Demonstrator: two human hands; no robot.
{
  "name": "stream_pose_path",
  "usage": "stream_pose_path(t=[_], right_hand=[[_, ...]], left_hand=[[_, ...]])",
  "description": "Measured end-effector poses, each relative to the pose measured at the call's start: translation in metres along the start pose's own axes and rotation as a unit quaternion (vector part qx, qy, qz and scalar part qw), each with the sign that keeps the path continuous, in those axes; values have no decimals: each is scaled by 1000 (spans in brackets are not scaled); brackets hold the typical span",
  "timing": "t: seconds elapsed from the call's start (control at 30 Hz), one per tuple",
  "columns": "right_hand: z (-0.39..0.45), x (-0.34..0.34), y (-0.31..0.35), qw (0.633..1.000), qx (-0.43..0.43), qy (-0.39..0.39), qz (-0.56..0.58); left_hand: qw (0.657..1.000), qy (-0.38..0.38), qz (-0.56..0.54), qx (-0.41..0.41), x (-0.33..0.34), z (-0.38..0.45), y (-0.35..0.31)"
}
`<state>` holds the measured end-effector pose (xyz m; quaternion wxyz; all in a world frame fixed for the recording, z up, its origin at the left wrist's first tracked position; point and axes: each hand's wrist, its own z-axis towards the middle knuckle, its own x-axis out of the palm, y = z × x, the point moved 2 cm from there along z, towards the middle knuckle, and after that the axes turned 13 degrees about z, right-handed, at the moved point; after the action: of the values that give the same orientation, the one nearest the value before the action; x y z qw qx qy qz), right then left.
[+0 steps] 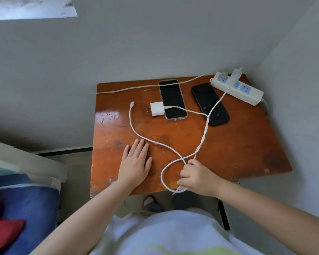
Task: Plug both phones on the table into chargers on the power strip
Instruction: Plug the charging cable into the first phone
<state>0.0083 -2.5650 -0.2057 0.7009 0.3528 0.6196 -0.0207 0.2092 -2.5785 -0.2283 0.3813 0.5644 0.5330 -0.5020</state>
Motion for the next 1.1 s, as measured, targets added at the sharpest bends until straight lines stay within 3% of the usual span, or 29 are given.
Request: stream_pose_path(t=[0.13, 0.33, 0.47, 0.57, 0.73, 0.83, 0.9, 1.0, 1.1], right_hand=[[20, -17, -9, 987, 109, -107, 54], [54, -59, -26, 899, 331, -238, 164], [66, -73, -33, 859, 388, -279, 185], [66, -82, -35, 846, 410, -292, 176], [51, -86, -39, 847, 448, -262, 118], [39, -85, -40, 840, 481, -230, 98], [36, -84, -34, 864, 462, -193, 48], [44, -81, -19, 914, 378, -142, 44], [52, -80, -11, 918, 348, -146, 121]], left_hand=[[1000, 0, -29, 10, -1, -1, 2], [987, 8, -144, 65, -12, -9, -3], [985, 55, -129, 105, -19, -4, -33], [987, 37, -149, 50, -19, 3, -46], [988, 4, -152, -16, -31, 12, -37], [972, 34, -221, -66, -38, 20, -21], [962, 34, -257, -81, -46, 25, -14], [970, 8, -240, -45, -58, 31, -5], [982, -6, -188, -3, -62, 32, 2]])
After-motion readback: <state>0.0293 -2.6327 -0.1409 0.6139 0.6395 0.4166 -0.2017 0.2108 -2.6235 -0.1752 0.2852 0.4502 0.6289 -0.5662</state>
